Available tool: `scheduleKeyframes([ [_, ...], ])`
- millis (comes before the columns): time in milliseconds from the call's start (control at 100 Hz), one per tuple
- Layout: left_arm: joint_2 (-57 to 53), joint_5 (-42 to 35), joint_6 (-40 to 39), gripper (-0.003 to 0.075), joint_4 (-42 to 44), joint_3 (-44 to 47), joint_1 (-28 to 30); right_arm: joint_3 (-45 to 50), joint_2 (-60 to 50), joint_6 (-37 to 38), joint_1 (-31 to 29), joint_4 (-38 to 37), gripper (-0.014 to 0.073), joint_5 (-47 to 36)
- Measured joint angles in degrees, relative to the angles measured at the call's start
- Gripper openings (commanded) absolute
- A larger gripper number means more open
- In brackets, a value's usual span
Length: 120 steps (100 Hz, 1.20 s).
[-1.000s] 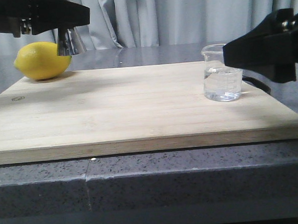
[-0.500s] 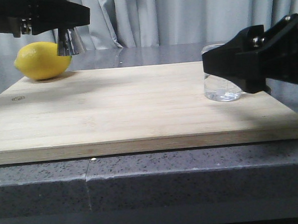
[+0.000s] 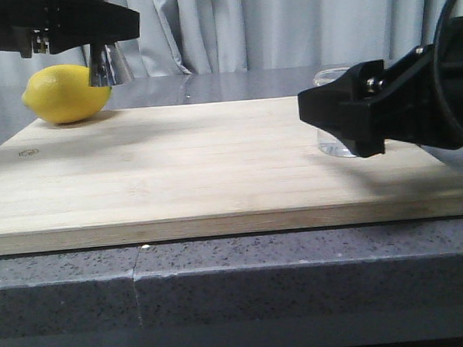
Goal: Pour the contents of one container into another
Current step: 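Lower the right gripper around the glass beaker and close it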
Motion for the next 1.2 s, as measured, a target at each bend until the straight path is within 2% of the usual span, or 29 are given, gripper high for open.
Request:
scheduleKeyframes([
  [370, 0.0, 0.0, -0.13, -0.0019, 0.0, 0.0, 0.0, -0.22, 3.5, 0.0, -1.06, 0.1, 0.0559, -4.73],
  [1200, 0.0, 0.0, -0.13, -0.0019, 0.0, 0.0, 0.0, -0.33, 3.83, 0.04, -1.57, 0.32, 0.0559, -5.35],
])
